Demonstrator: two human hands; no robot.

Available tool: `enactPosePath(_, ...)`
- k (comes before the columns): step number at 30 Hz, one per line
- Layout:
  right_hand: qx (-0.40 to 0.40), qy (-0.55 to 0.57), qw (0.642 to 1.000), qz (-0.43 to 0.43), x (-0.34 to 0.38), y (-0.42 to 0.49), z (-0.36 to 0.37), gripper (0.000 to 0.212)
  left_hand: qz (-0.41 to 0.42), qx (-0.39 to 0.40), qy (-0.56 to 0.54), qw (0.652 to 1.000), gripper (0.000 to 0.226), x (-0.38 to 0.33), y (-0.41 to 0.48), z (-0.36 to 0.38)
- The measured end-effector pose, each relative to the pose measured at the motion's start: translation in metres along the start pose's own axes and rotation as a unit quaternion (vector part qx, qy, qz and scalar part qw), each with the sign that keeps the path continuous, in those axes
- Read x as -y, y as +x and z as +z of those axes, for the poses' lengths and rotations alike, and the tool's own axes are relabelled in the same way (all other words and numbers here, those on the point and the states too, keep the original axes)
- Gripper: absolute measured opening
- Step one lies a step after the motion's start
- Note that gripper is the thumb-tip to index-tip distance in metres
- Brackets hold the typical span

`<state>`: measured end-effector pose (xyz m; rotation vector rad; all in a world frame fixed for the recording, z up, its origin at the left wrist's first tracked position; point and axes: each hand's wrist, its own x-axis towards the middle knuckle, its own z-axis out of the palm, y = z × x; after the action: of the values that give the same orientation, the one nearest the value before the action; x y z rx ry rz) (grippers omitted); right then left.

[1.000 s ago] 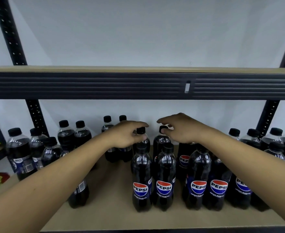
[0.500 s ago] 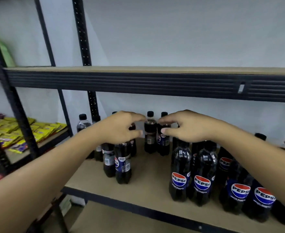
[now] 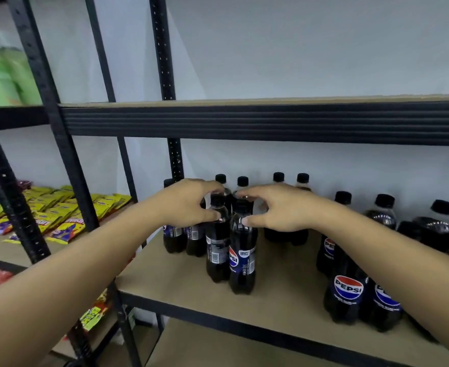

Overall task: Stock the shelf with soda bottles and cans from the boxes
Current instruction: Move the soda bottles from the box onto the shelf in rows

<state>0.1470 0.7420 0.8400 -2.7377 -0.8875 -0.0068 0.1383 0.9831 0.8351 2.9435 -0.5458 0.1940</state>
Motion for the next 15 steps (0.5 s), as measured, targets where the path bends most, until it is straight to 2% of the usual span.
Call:
enactPosePath(6,-0.042,0.043,0.997,0.053,0.010,0.022,0.038,0.055,0.044,0.000,-0.066,0.997,0.052,0.023,0.018,0.027)
enactPosePath(10,-0.078,0.086,0.990,0.076,0.015,0.024,0.056,0.045,0.058,0.003,-0.130,0.990,0.060,0.035,0.023,0.048)
enactPosePath(15,-0.100,0.122,0.982,0.107,0.015,0.015,0.059,0.043,0.075,-0.006,-0.205,0.976,0.068,0.037,0.022,0.062)
